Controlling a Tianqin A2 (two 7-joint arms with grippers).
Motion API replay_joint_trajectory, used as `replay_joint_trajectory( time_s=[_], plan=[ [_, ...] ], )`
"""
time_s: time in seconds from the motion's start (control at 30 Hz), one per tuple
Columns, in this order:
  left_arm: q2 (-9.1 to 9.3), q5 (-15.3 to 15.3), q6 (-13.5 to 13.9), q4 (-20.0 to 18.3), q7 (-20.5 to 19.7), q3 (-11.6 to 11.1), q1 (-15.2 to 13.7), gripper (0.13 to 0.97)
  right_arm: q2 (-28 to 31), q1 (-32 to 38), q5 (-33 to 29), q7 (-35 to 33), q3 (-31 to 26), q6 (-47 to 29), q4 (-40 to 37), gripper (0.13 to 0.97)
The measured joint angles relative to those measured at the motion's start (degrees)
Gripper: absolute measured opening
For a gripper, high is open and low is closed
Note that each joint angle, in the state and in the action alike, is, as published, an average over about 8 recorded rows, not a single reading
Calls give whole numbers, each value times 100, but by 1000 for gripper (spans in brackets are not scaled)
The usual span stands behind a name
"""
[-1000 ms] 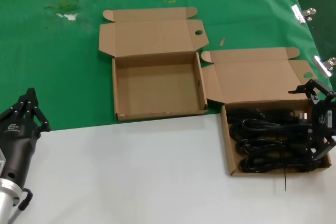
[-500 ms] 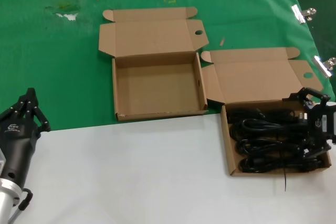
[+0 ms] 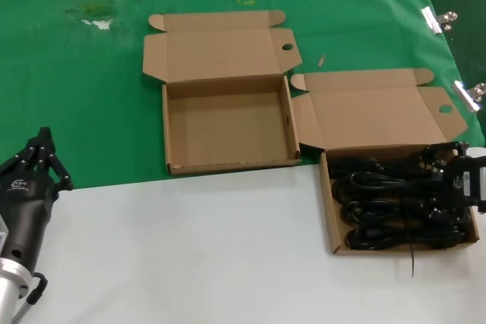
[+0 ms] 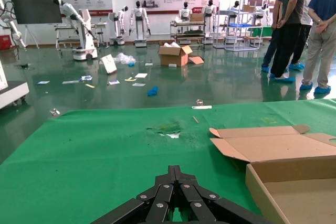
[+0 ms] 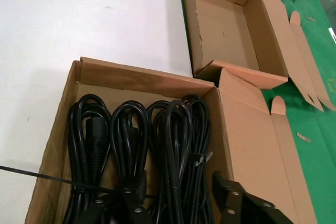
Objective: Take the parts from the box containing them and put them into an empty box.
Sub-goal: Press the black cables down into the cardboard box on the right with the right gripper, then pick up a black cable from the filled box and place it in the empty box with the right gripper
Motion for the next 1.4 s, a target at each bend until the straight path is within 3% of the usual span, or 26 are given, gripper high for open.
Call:
replay_joint_trajectory(
  time_s=[0.17, 0.47, 0.77, 1.4],
  plan=[
    [0, 0, 0, 0, 0, 0, 0, 140, -5, -12, -9, -24, 17, 18, -16, 444],
    [0, 0, 0, 0, 0, 0, 0, 140, -10, -77, -36, 6, 40, 85, -20, 275],
    [0, 0, 0, 0, 0, 0, 0, 140, 40, -180, -35, 110, 61, 92, 135, 179],
    [0, 0, 0, 0, 1, 0, 0, 140, 387, -261, 121, 617, 274, -48, 980, 171]
  ],
)
